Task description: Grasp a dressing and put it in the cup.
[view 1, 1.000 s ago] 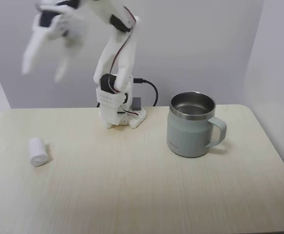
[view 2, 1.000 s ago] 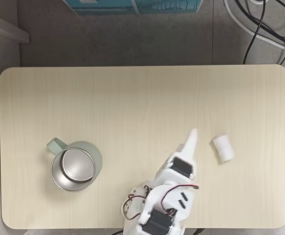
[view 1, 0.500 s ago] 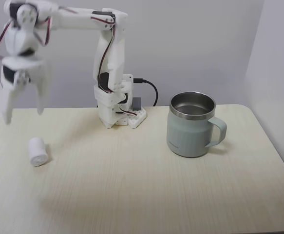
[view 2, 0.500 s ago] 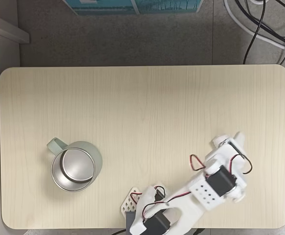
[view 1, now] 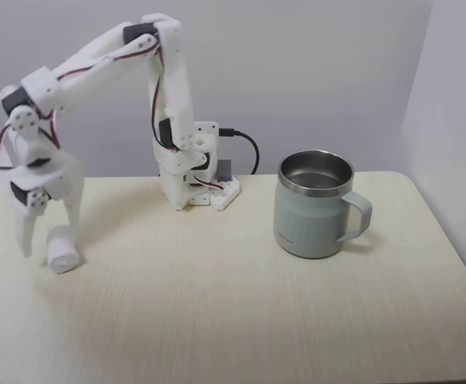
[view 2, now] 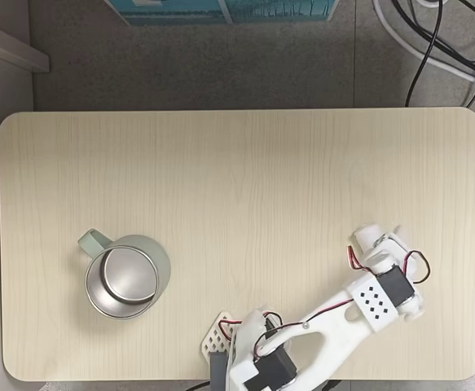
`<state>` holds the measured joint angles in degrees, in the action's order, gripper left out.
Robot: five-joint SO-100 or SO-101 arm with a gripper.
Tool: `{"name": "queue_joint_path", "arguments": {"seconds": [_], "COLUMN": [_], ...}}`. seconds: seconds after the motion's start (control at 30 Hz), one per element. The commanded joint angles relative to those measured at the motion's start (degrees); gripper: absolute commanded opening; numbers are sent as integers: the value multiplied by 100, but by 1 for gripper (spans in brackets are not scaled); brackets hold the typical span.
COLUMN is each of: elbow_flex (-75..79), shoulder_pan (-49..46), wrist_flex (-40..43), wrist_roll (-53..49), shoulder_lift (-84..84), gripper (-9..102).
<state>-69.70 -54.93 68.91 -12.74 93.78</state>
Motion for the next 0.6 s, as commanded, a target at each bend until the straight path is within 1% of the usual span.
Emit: {"name": "queue_joint_path", "arguments": {"seconds": [0.0,0.27,0.3,0.37,0.43,0.57], "elbow_flex": [44,149,149,158,158,220], "shoulder_pan": [-35,35,44,35,26,53], "wrist_flex": [-202,-325,-343,-387,-413,-413], "wrist_roll": [-70,-88,-105,-88,-158,-334], "shoulder_lift": [0,70,105,193,220,44], "gripper": [30,29,27,17,10,2]}}
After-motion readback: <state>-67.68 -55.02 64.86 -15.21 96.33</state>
